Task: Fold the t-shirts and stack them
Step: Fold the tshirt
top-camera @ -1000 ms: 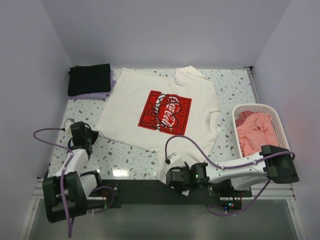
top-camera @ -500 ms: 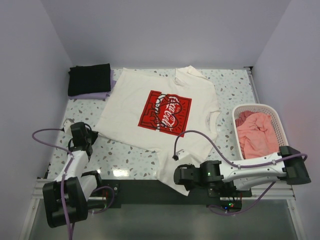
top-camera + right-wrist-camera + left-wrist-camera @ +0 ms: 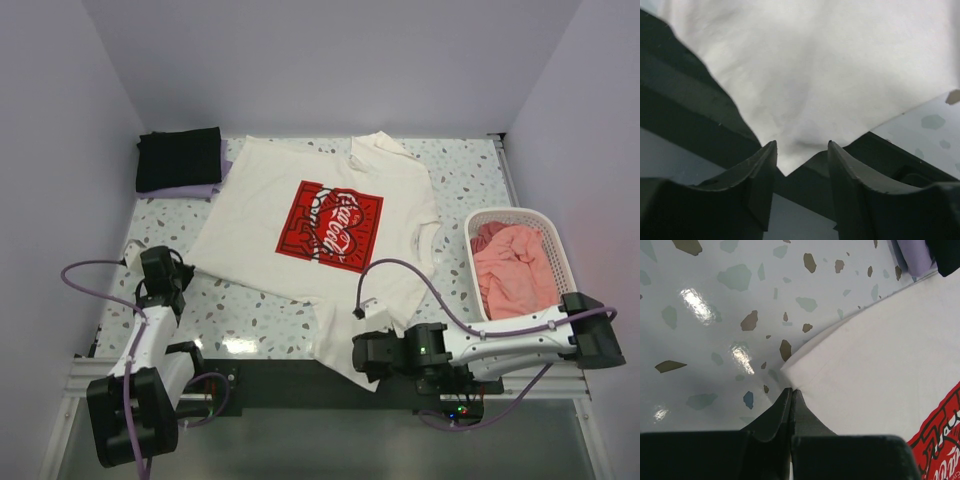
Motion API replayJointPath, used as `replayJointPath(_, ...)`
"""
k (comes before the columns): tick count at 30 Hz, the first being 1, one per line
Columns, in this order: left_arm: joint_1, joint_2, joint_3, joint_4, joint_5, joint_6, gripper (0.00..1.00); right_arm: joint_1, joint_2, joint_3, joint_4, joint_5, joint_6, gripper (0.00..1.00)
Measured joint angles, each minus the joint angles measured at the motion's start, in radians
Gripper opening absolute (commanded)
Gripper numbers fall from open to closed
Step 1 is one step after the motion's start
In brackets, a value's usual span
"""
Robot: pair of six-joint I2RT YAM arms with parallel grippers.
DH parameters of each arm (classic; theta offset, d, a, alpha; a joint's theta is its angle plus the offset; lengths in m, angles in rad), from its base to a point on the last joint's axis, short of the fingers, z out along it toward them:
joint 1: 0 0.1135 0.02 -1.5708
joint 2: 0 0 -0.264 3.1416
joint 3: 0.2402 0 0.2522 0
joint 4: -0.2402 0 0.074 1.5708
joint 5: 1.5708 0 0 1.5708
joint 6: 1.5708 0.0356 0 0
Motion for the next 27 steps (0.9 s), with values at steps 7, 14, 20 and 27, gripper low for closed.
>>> replayJointPath(7,0.0,-0.006,-0.015,0.0,0.0,0.001,0.0,0.0,-0.099,-0.078,-0.086,0.115,0.295,0.56)
replayJointPath(14,0.0,-0.003,-0.024,0.012,0.005,0.003,0.0,0.0,-0.209,-0.192,-0.098,0.098,0.482,0.54)
replayJointPath(20,0.0,0.002,-0.03,0.021,0.013,0.003,0.0,0.0,-0.131,-0.195,-0.068,0.069,0.485,0.54)
replayJointPath(27,0.0,0.007,-0.03,0.032,0.018,0.003,0.0,-0.027,-0.117,-0.198,-0.043,0.054,0.461,0.51)
